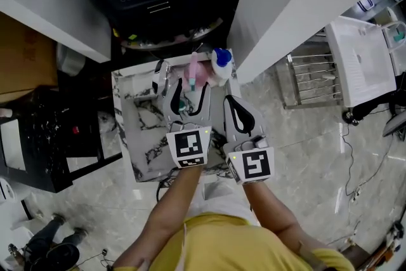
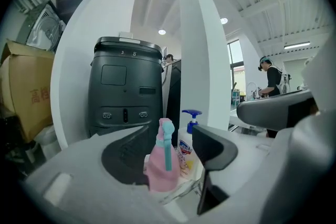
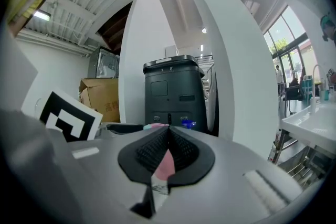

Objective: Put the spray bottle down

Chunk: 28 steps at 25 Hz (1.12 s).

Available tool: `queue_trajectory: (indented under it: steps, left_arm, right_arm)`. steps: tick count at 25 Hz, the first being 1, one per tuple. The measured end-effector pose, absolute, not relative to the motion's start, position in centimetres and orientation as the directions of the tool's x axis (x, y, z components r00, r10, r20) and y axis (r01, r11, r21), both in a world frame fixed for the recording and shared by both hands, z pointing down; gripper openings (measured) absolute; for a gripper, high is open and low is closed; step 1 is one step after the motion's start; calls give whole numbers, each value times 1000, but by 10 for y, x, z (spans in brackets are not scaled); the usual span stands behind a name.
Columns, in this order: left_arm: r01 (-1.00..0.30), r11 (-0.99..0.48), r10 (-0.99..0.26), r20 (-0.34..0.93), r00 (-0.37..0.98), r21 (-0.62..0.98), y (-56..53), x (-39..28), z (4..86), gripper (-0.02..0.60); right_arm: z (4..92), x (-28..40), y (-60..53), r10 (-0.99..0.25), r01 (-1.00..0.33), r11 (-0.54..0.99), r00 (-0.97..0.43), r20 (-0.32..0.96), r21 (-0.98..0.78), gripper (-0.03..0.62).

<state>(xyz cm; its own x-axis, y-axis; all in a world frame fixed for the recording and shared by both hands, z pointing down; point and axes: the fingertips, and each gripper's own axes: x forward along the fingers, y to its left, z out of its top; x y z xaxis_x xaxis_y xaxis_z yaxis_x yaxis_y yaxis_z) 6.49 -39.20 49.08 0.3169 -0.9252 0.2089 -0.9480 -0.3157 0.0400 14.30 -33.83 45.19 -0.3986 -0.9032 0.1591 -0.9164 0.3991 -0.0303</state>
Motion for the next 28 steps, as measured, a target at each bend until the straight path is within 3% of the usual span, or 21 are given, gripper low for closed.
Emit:
queue_trajectory:
  steps: [5,12,19,28]
  left_arm:
    - [-939,-341,-921,182,344,49,-366,54,467,240]
    - [-913,-407,-906,124,405,7,-327,42,422,0]
    - [-871,-491,-868,95,488,-9,-288,40,377,-2]
    - [-874,-486,-873,64,484,-5,-256,18,343,-2]
  right_arm:
    - [434,137,-325,-906,-916,400,-396,148,-5,2]
    - [408,127,-300,-916,-920,390,-385,111,23,2]
    - [361,122,-275,-925,-921,381,-378,52,81,2]
    - [336,126,-237,-934,-930,356,-354,46,93,0]
